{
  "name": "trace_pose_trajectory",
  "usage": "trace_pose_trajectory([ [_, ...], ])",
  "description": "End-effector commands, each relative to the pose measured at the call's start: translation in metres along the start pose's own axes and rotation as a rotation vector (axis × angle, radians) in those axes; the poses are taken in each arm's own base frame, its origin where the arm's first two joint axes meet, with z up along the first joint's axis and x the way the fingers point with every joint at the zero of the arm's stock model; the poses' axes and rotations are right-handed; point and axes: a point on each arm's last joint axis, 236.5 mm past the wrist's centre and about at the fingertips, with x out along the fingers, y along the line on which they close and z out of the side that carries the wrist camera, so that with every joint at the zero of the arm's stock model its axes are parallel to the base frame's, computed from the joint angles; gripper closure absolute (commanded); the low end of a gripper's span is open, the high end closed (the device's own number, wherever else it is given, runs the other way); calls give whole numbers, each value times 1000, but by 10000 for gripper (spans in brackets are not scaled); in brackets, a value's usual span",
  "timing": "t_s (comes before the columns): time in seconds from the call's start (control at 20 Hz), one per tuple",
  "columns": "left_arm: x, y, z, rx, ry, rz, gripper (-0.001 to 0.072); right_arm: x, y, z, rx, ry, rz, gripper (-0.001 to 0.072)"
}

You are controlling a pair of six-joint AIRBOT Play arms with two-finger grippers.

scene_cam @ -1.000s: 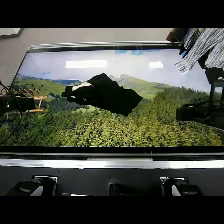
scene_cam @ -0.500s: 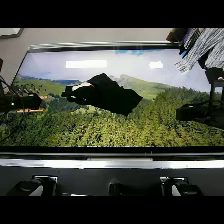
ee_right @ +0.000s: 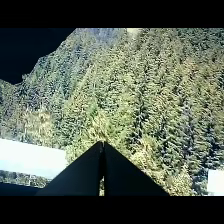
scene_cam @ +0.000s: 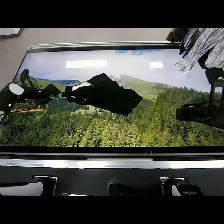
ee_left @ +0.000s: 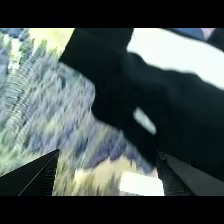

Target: Fold the clothes and pants, and hang the long-sleeved shirts on hangers.

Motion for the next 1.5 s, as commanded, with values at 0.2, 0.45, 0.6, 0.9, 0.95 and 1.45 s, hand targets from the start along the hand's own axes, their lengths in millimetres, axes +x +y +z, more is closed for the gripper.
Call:
trace_pose_trajectory([
  [0.2,105,2,21,-95,16,-61,47,0,0,5,1,-19,-1,652],
  [0.45,127,2,14,-168,34,-63,107,0,0,5,1,-19,0,652],
  [0.6,123,-3,14,-168,49,-74,678,0,8,3,71,-12,33,623],
  [0.9,117,-11,16,-142,73,-89,678,86,2,-68,623,270,-9,15],
  [0.95,116,-11,16,-142,71,-90,678,111,26,-76,683,328,92,15],
  [1.45,116,-11,17,-141,69,-90,678,275,108,-30,862,154,462,25],
])
